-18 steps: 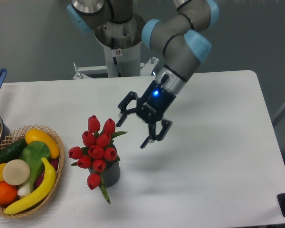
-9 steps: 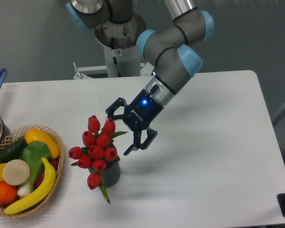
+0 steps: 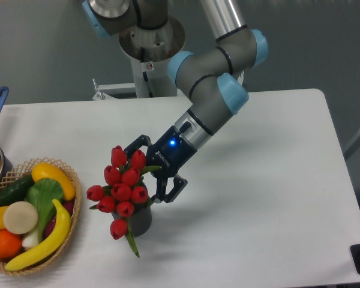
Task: Pick up the flowers from the vase
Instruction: 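Close the gripper around the tulip stems just above the vase rim, then lift the gripped tulips straight up out of the grey vase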
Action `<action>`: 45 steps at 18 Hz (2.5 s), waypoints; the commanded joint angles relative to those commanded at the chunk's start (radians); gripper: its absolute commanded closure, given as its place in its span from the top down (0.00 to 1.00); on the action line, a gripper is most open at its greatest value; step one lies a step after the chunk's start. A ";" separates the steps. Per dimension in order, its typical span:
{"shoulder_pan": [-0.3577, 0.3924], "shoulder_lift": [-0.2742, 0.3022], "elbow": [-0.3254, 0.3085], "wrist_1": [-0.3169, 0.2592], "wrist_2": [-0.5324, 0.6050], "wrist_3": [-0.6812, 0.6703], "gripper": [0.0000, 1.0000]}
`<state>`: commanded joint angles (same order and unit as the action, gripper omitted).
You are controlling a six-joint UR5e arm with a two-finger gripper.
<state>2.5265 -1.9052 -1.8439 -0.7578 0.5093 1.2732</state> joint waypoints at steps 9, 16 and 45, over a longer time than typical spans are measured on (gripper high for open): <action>0.002 0.000 0.000 0.002 -0.032 -0.011 0.39; 0.003 0.006 0.005 0.002 -0.035 -0.044 0.31; 0.054 0.140 0.213 0.000 -0.140 -0.415 0.30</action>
<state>2.5801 -1.7657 -1.6307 -0.7578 0.3697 0.8577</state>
